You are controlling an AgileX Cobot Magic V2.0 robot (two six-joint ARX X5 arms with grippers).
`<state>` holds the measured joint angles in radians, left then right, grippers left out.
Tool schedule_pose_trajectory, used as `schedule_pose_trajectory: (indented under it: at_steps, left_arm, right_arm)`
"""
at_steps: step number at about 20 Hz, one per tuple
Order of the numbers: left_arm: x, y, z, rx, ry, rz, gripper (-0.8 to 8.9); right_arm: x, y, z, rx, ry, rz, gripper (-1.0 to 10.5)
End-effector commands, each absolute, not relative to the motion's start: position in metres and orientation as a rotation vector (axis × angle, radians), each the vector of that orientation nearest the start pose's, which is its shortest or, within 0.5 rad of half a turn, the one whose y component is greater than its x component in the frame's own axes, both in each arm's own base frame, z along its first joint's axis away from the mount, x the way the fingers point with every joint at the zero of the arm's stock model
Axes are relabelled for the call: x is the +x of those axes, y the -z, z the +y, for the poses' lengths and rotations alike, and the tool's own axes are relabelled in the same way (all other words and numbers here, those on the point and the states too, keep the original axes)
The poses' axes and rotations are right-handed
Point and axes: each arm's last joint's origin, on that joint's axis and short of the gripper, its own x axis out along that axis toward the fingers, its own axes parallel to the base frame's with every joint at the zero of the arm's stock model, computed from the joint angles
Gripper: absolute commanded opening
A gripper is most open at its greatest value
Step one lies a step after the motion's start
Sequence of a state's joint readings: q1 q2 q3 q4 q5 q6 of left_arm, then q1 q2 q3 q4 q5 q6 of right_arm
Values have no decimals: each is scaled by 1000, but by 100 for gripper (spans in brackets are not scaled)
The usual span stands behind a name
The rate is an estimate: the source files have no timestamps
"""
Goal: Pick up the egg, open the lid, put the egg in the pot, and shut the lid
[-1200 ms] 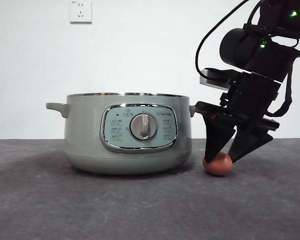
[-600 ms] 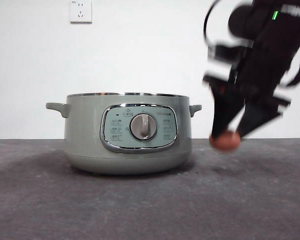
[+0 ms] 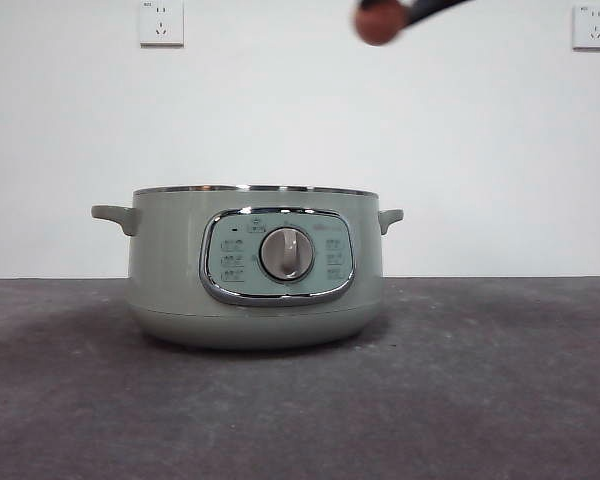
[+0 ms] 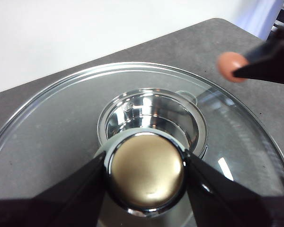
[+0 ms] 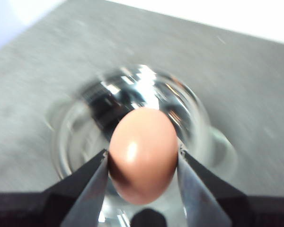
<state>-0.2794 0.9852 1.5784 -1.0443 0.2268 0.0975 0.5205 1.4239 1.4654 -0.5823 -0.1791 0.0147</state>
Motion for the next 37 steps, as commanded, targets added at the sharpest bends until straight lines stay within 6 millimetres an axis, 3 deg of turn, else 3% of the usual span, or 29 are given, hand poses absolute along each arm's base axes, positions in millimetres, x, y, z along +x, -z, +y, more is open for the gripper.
schedule_pose_trajectory:
  at_steps: [1,7,11,16,21,25,29,31,33,34,37]
  left_arm:
    - [120,-475,-41,114,528,369,-8]
    - [119,-474,-41,114,528,388,-8]
    - [119,-473,-41,115,528,395,-8]
    - [119,-473,-41,121,530,393,-8]
    - [119,-473,-41,122,531,393,-8]
    - [119,-473,-41,131,533,392,-8]
    - [119,-473,-41,133,533,395,-8]
    - [119,-473,-41,133,533,395,-8]
    - [119,-473,-41,133,533,395,-8]
    - [119,-472,-41,133,533,397,-8]
    - [123,-471,-42,136,534,408,-8]
  right_arm:
    - [292,-375,187,-114,-708,593,-17]
    - [356,-316,256,-231,-759,768,-16]
    - [375,-277,278,-299,-749,852,-16]
    - [383,-243,282,-355,-736,943,-17]
    - [383,-232,282,-412,-712,982,-16]
    - [385,-208,282,-463,-706,1070,-17]
    - [385,-207,282,-467,-702,1077,-12]
    - [385,-207,282,-463,-702,1078,44]
    - [385,-209,282,-460,-705,1072,429]
    - [385,-212,282,-459,-705,1071,512]
    - [385,-250,283,-424,-731,1033,505]
